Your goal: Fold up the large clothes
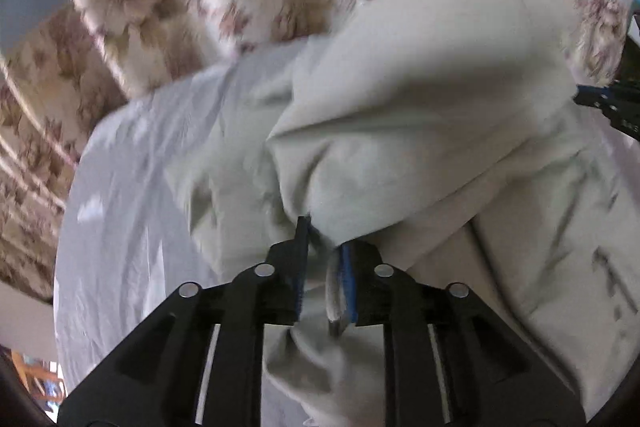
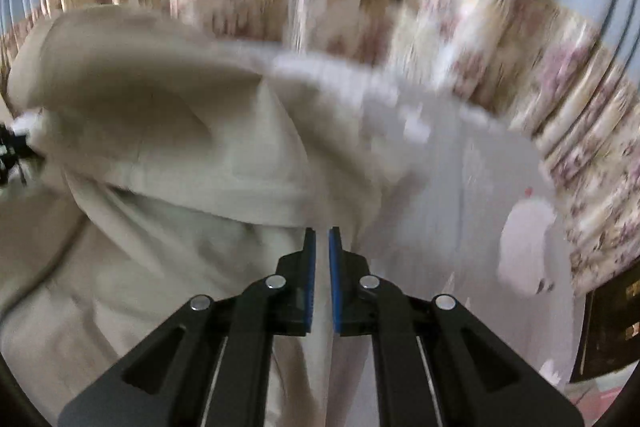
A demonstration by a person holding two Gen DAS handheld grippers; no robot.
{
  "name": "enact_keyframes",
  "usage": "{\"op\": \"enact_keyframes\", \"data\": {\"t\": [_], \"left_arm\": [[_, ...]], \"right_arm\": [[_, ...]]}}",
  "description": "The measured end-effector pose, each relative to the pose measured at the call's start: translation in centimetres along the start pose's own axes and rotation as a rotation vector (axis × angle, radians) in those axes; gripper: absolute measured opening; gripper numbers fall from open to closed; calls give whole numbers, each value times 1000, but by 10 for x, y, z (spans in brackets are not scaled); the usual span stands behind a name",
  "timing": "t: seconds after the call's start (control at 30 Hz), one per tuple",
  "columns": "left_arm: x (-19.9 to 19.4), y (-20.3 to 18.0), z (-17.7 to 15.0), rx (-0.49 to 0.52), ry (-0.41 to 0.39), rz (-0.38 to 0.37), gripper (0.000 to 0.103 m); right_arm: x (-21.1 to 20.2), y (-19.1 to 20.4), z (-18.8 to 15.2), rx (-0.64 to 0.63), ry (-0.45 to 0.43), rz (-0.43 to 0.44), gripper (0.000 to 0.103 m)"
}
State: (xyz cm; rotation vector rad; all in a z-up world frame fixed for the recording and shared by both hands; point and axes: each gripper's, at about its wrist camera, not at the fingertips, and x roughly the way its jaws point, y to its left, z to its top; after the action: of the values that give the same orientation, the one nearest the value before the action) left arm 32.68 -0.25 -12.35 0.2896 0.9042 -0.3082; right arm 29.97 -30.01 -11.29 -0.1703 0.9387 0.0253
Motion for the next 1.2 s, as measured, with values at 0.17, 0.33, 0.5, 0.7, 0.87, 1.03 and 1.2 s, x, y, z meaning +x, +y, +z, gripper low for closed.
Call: {"op": "enact_keyframes", "data": {"t": [0.17,0.33,0.5,0.7,0.87,1.03,1.2], "left_arm": [[-26,11,-23,16,-19,-9,45],[-68,15,-24,31,-106,55,80],[-61,19,35,-55,-136,9,80],[24,2,72,-83,38,-34,49],[40,-23,25,54,70,7,48],[45,-30,25,69,83,32,49],[40,-19,35,15,83,22,52]], "right_arm": [[-26,-13,-14,18,-28,3,7],[-51,-23,11,79,-134,99,22],[-34,8,67,53,-181,176,24],[27,37,71,31,-21,210,25],[35,41,36,-40,18,184,21],[39,49,33,-89,1,122,22],[23,34,38,-15,-21,161,26]]}}
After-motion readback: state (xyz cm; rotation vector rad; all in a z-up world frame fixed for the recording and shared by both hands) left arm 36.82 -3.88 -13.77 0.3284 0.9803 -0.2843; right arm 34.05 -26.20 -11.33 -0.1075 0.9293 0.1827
